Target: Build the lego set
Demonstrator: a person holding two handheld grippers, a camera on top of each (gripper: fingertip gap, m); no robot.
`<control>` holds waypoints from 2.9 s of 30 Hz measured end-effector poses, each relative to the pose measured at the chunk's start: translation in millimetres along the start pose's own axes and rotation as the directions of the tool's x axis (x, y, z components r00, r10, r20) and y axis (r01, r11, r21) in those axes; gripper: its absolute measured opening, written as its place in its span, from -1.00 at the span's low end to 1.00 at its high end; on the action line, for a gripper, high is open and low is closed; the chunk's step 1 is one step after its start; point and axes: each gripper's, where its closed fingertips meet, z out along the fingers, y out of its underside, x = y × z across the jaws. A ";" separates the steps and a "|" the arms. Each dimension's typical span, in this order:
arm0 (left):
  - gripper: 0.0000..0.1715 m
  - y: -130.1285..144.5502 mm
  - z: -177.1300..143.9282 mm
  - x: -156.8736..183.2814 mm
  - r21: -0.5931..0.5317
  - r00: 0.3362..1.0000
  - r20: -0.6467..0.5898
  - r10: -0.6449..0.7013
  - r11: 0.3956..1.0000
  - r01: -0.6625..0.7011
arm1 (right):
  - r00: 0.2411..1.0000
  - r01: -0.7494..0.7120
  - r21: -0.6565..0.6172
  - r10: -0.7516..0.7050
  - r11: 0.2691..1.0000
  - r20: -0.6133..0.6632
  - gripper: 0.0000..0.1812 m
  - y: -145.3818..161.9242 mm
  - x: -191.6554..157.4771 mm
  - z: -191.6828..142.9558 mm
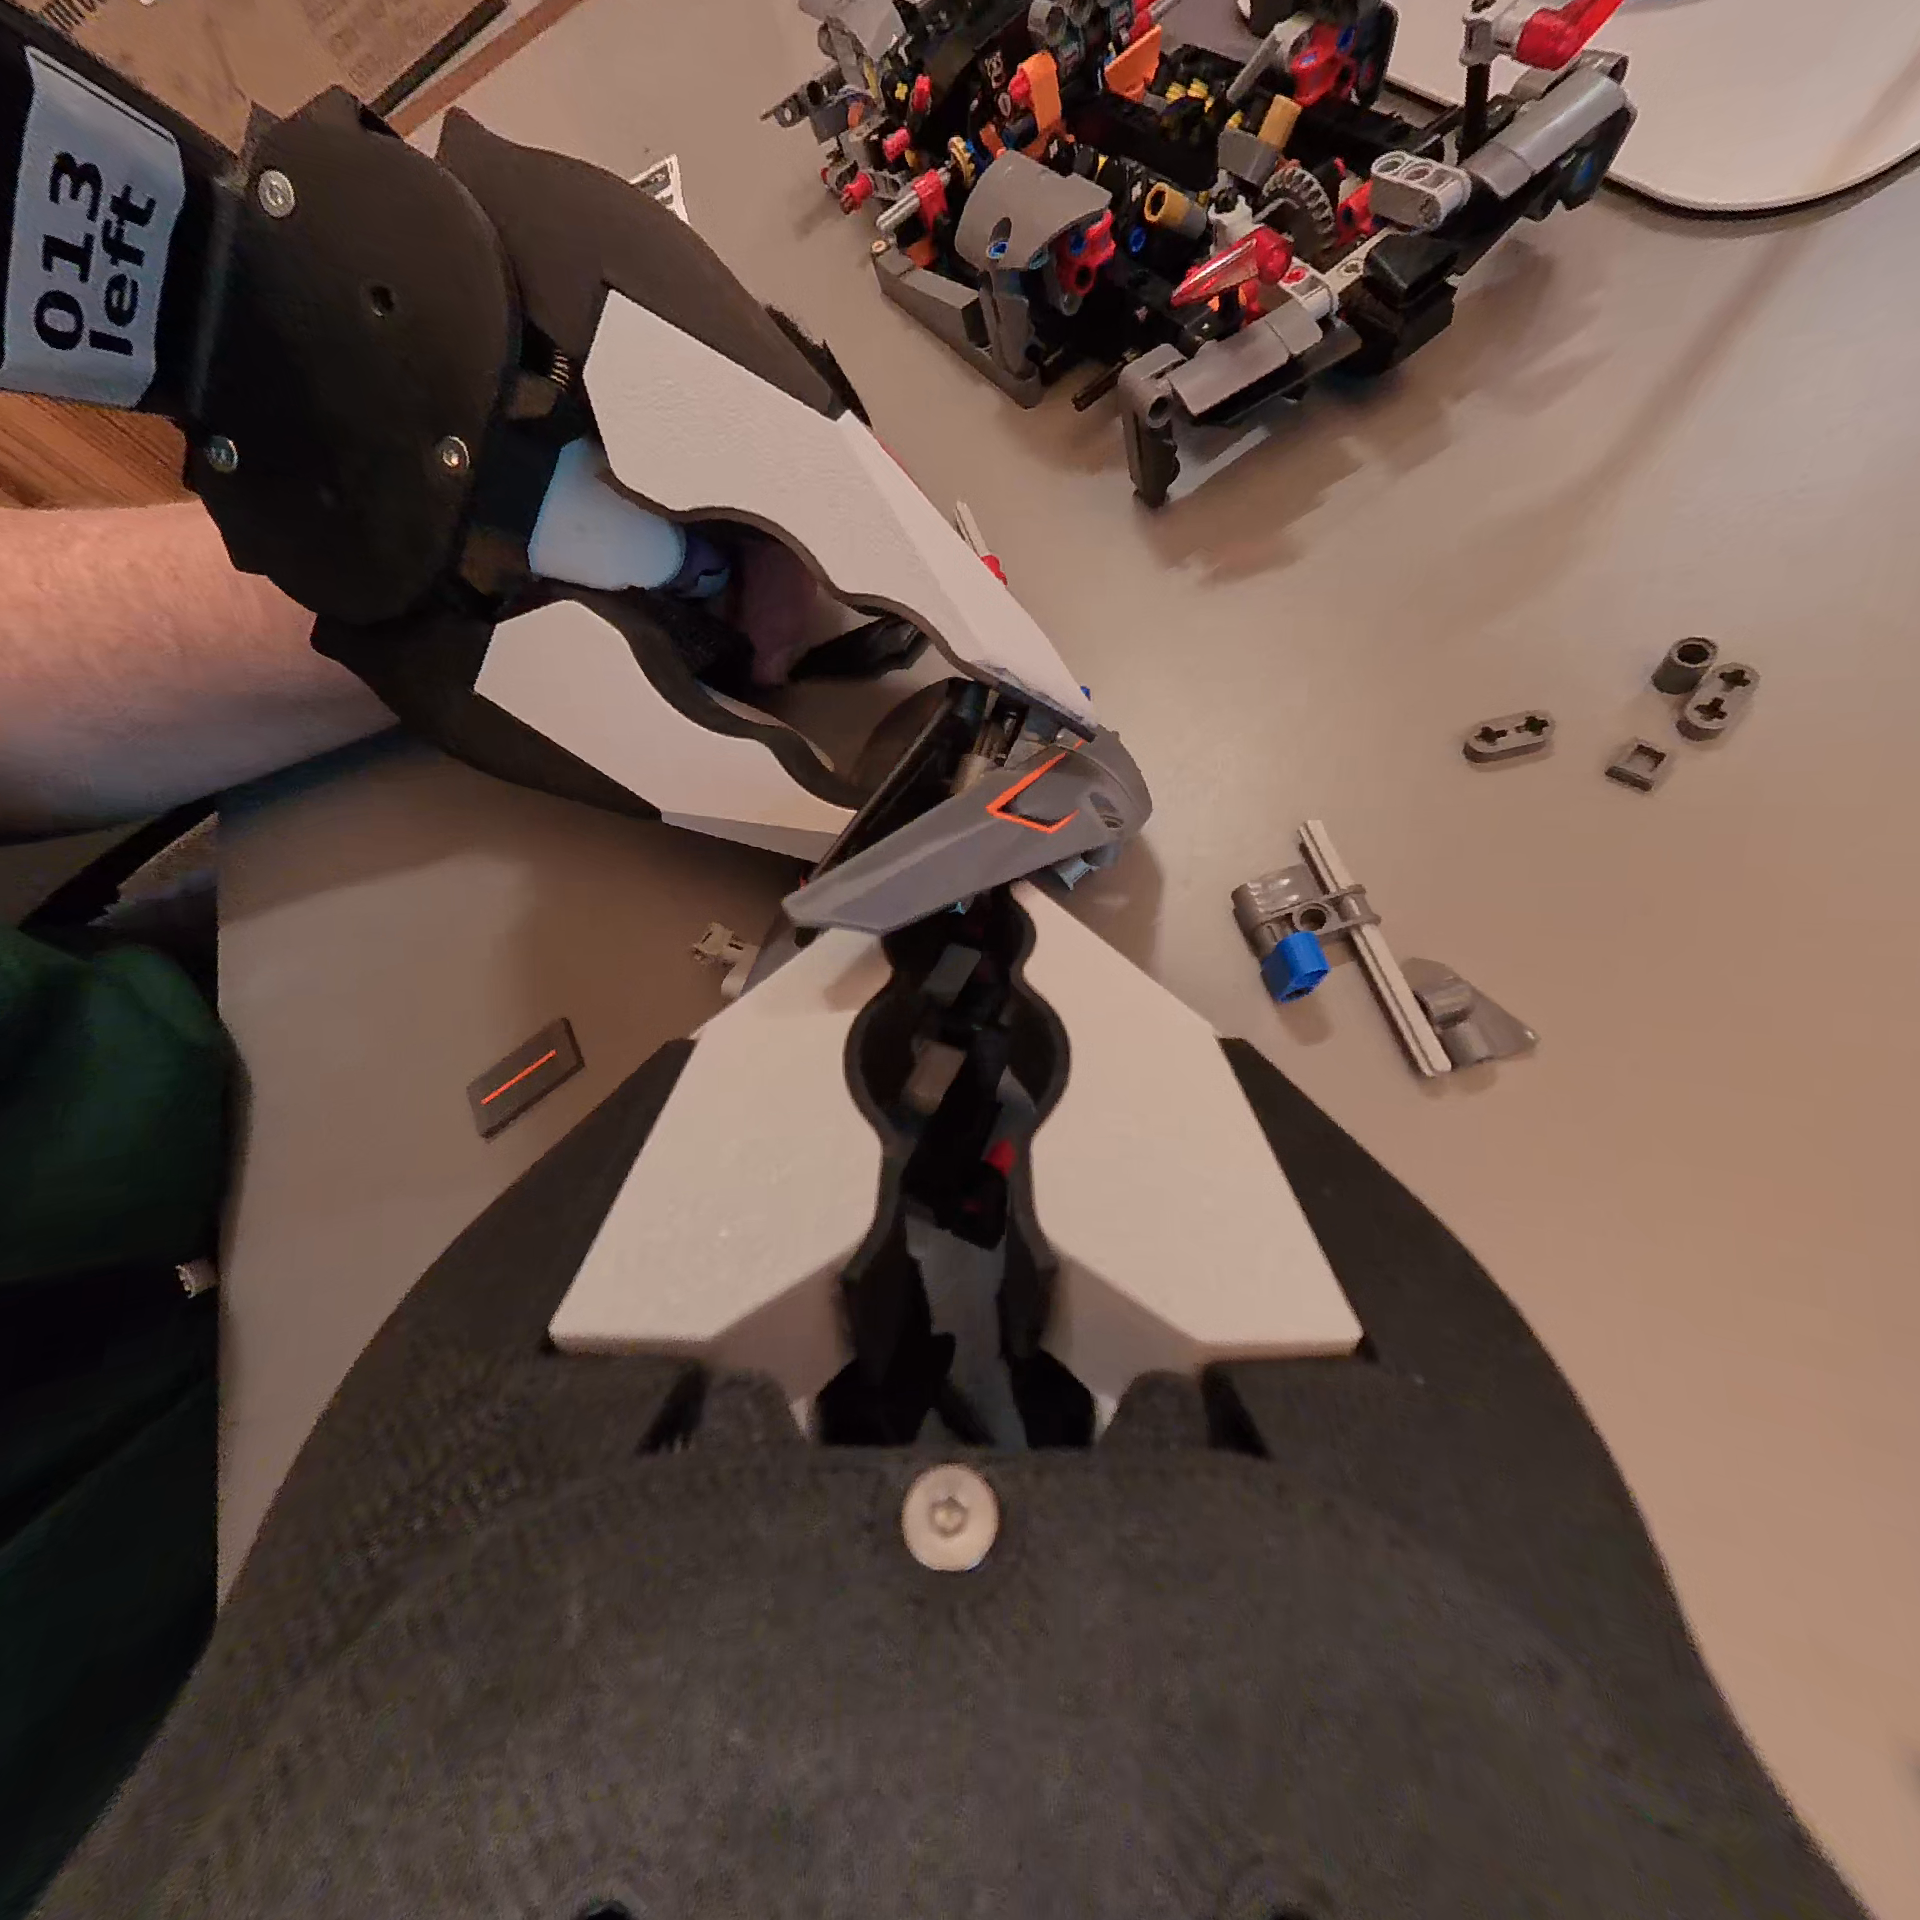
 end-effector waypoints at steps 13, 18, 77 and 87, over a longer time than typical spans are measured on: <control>-0.73 2.8 2.0 -3.5 -0.009 1.000 -0.012 -0.005 1.000 0.005 | 0.999 0.042 0.047 -0.044 0.998 0.033 -0.94 0.6 -9.6 -20.8; -0.73 4.7 0.2 -4.8 -0.010 1.000 -0.004 0.000 1.000 0.000 | 0.986 0.168 0.161 -0.168 0.973 -0.013 -0.88 -22.5 -17.9 -30.9; -0.58 17.8 -2.3 -26.4 -0.085 0.988 0.125 -0.092 0.991 0.103 | 0.883 0.173 -0.107 -0.202 0.979 -0.423 -1.00 -50.2 5.4 1.2; -0.56 18.3 -1.8 -28.8 -0.082 0.985 0.137 -0.105 0.990 0.117 | 0.911 0.048 -0.034 -0.057 0.998 -0.409 -1.00 -49.2 10.5 2.1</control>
